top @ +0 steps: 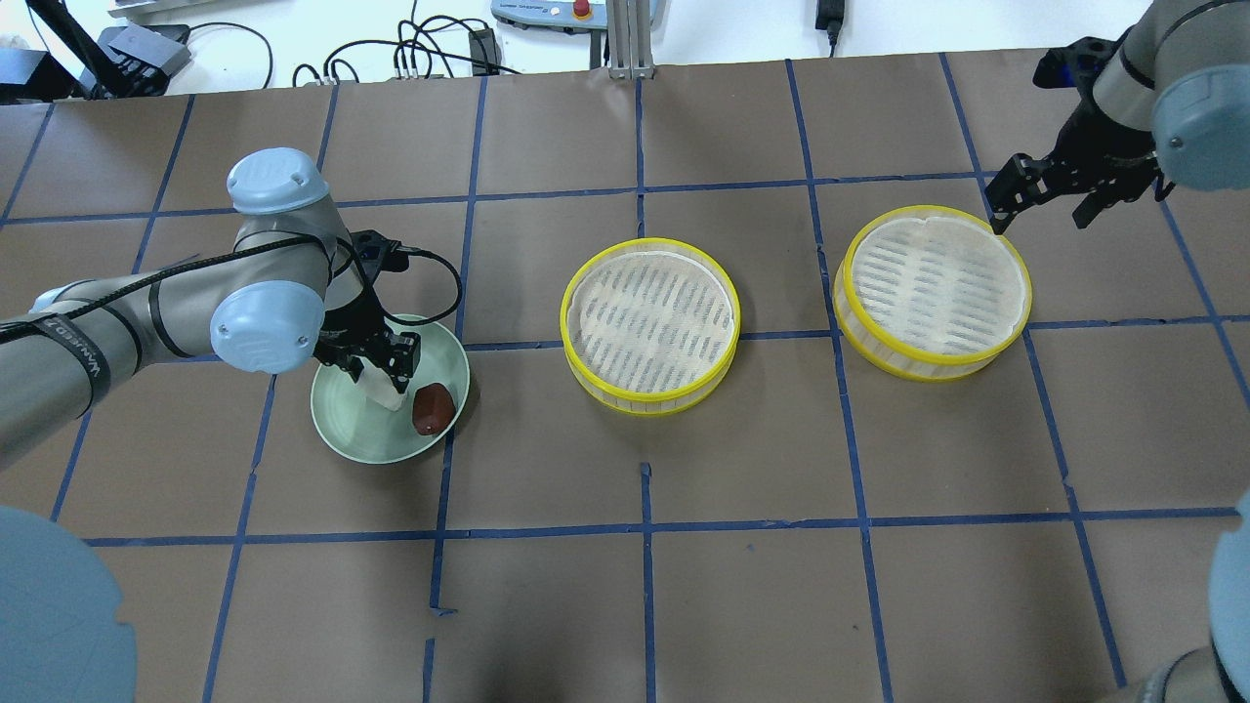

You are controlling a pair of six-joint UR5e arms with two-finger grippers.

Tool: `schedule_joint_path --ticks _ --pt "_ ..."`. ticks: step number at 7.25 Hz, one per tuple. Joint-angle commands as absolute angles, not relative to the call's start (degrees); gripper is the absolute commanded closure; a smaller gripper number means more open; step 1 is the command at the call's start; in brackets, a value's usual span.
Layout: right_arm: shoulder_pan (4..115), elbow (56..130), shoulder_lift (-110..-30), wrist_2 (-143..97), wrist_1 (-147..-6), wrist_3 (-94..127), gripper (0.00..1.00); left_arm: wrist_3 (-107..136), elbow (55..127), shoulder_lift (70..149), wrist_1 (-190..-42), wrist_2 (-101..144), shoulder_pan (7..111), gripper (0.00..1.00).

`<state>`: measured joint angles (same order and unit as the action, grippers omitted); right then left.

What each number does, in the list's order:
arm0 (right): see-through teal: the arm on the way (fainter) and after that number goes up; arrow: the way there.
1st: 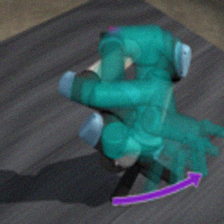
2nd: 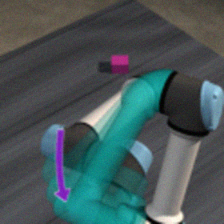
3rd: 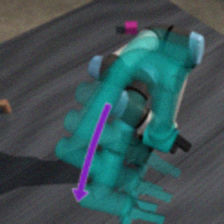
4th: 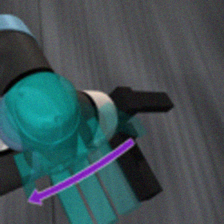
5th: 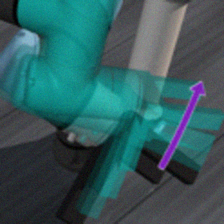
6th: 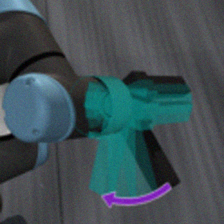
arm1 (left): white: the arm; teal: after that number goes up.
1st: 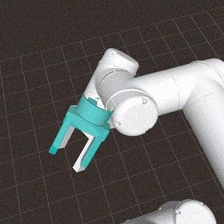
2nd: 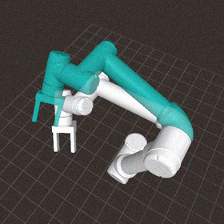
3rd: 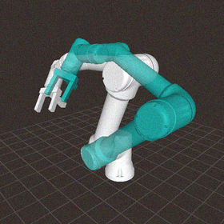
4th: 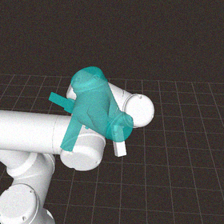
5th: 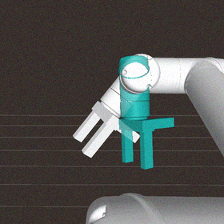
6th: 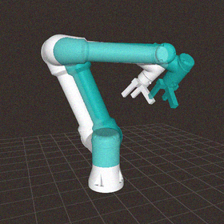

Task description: Stack buns with steamer

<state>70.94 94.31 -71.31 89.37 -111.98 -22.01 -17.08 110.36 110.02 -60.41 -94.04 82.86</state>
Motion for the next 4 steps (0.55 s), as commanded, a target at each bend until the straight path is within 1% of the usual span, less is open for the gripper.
schedule_joint_path --ticks 1,2,3,4 --pt "70.84 95.88 -67.77 89.47 -116.18 -22.15 0.01 -8.51 104.90 108.29 -63.43 -92.74 83.14 0.78" --pt "70.40 98.15 -66.37 91.82 -120.89 -22.15 0.04 -1.65 100.07 108.63 -70.24 -84.72 83.23 0.78" --pt "69.53 99.74 -66.36 91.76 -121.98 -22.15 0.04 5.64 98.54 108.98 -73.71 -75.16 83.32 0.78" --pt "68.04 101.23 -66.27 91.32 -122.17 -22.06 0.06 19.72 98.53 109.59 -73.83 -64.36 83.67 0.76"
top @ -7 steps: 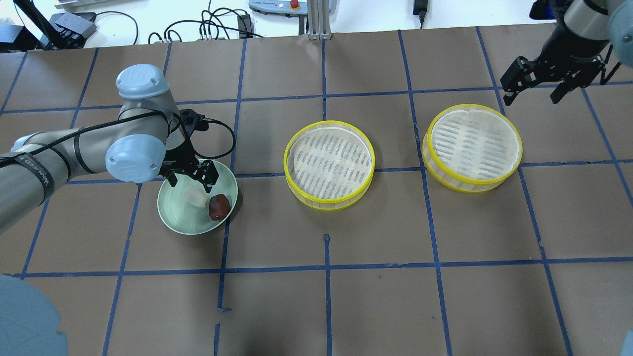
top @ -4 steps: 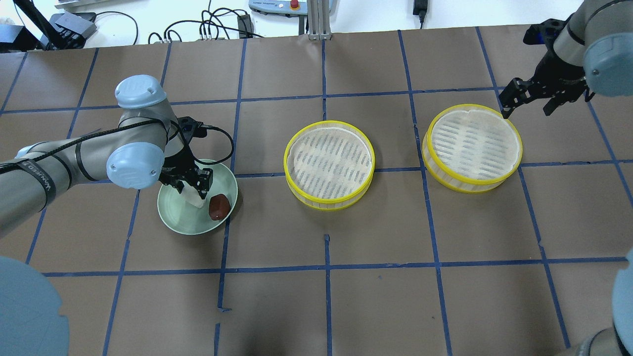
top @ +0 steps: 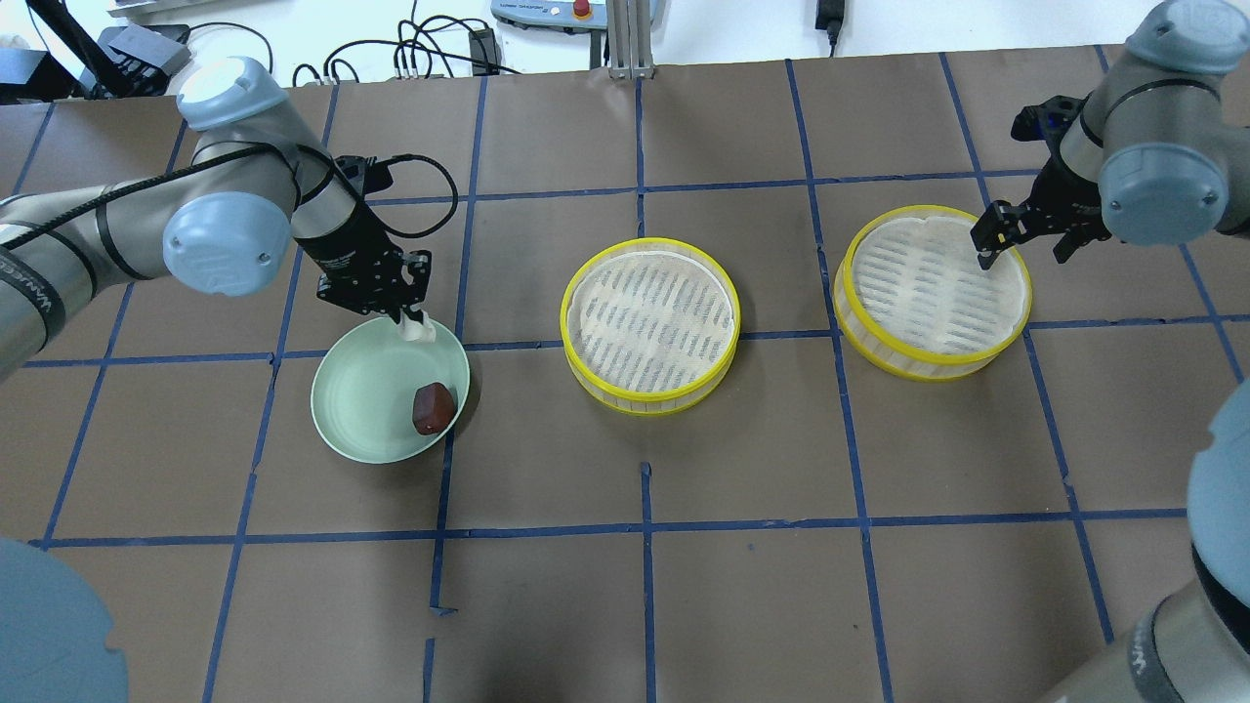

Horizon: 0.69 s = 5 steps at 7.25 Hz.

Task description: Stack buns with steamer

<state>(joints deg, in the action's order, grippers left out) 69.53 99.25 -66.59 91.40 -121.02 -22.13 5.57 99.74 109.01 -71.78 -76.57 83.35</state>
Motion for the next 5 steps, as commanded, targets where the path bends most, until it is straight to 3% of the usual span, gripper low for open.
schedule_joint_path --ticks 1,2,3,4,5 --pt "67.16 102.12 -66.27 90.19 -122.34 -21.97 0.14 32.48 98.53 110.03 -72.87 -57.03 86.63 0.76" --pt "67.15 102.30 -65.92 89.65 -122.34 -22.06 0.38 40.87 97.74 111.95 -69.82 -53.13 92.14 0.69" --pt "67.06 102.22 -65.92 89.65 -122.26 -22.06 0.59 50.70 97.73 114.67 -61.17 -53.35 96.55 0.47" --pt "67.06 102.04 -66.00 89.74 -122.26 -21.71 0.76 56.98 97.73 116.35 -56.47 -53.26 98.33 0.18" --pt "67.06 102.04 -65.92 89.74 -122.26 -21.53 0.91 58.08 97.73 116.37 -56.60 -53.00 98.35 0.00"
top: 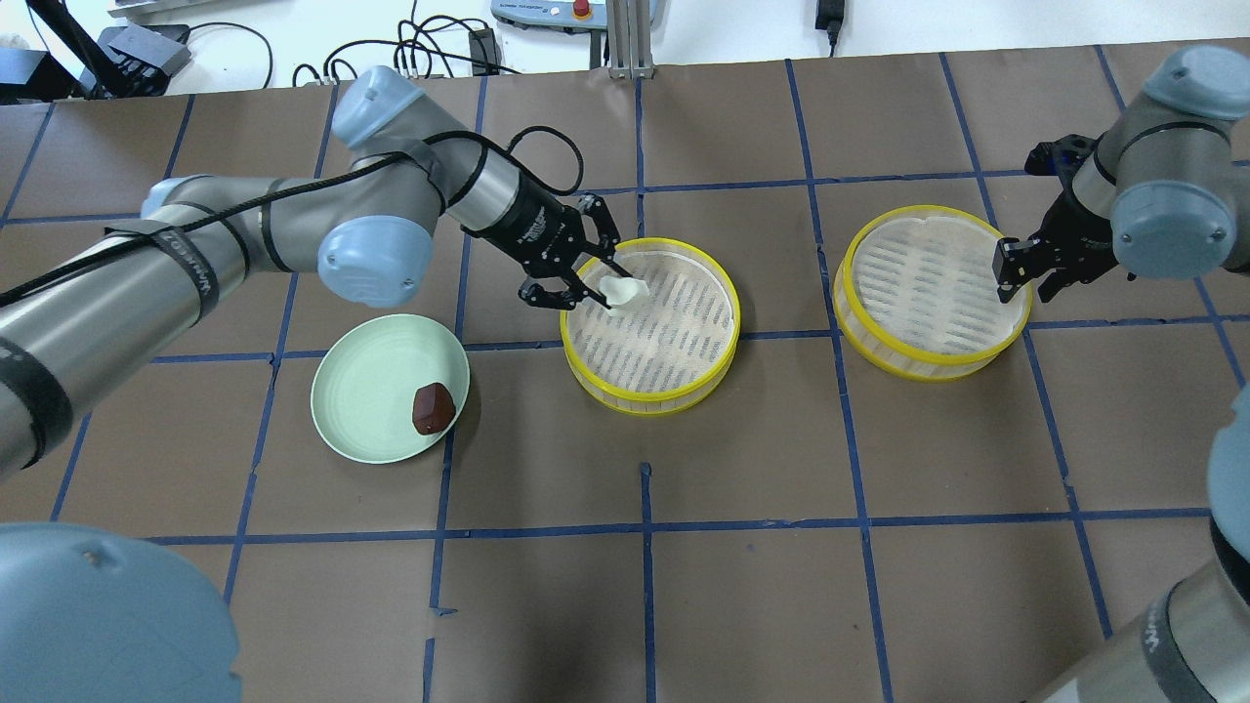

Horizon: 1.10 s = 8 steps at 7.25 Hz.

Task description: Stack buns with steamer

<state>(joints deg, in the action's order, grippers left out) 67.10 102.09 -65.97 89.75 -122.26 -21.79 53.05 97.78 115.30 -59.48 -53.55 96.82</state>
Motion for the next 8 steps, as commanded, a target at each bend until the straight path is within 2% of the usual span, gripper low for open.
schedule_joint_path --ticks 1,2,4,6,8 --pt "66.97 101.87 -65.83 89.74 -122.43 -21.71 0.94 57.31 97.73 116.37 -56.69 -53.09 98.35 0.00" --pt "67.06 101.52 -66.53 89.74 -122.26 -21.62 0.96 56.70 97.47 115.93 -56.25 -53.70 98.35 0.00" --pt "67.84 96.45 -66.88 89.65 -119.64 -19.44 0.95 39.92 97.47 113.92 -58.52 -73.27 98.17 0.00" --pt "70.38 93.26 -69.60 87.12 -112.61 -15.58 0.94 22.75 98.88 110.23 -69.20 -81.81 94.33 0.00" --pt "80.88 92.55 -72.93 86.84 -110.14 -2.98 0.93 4.91 103.76 109.95 -72.24 -85.95 86.87 0.00"
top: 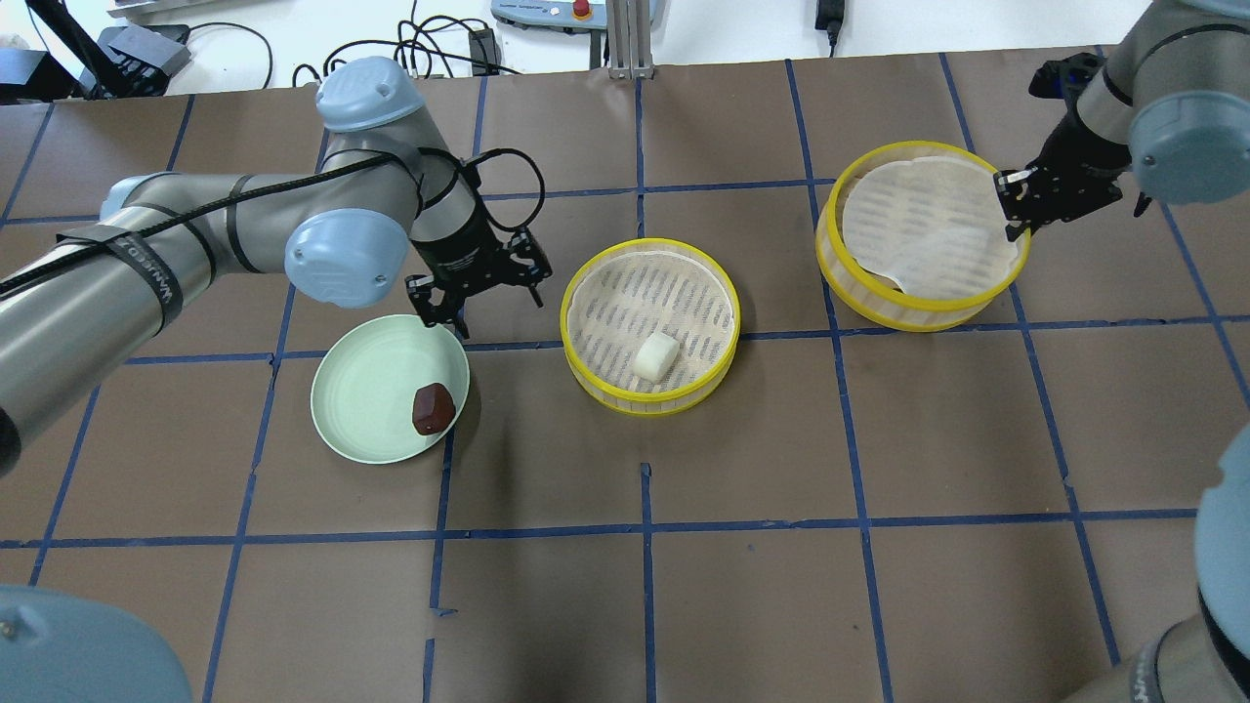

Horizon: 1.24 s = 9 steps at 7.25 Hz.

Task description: Stack buns with steamer

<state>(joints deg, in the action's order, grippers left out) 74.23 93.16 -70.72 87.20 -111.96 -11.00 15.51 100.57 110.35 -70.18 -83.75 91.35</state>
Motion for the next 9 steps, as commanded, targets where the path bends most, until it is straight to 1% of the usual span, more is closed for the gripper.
schedule_joint_path --ticks 1,2,3,4,5,6,7,9 --pt "87.21 92.55 -73.91 86.92 -109.26 7.02 0.93 1.88 107.89 110.04 -71.29 -84.83 85.10 0.07" --pt "93.37 92.55 -73.57 86.92 -109.34 15.99 0.93 1.67 109.06 110.30 -70.32 -83.68 84.99 0.08" --pt "98.04 92.64 -73.13 86.92 -109.42 21.83 0.92 0.89 109.51 111.09 -70.40 -84.02 84.90 0.19" --pt "100.70 93.16 -72.69 86.92 -109.51 25.10 0.92 -2.43 109.42 111.27 -70.66 -84.28 84.64 0.41" --pt "100.98 93.51 -70.95 87.10 -109.69 25.05 0.92 -2.90 109.08 111.27 -70.75 -84.29 84.55 0.70" --pt "100.99 93.52 -69.62 87.71 -109.95 25.05 0.92 -2.99 108.55 111.18 -70.58 -84.29 84.55 0.90" --pt "100.99 93.78 -69.78 87.71 -109.60 25.48 0.91 -3.16 108.02 110.83 -70.23 -84.29 84.46 0.92" --pt "101.07 94.57 -69.61 87.45 -109.69 25.49 0.90 -2.11 103.21 110.13 -73.02 -83.59 83.50 0.92"
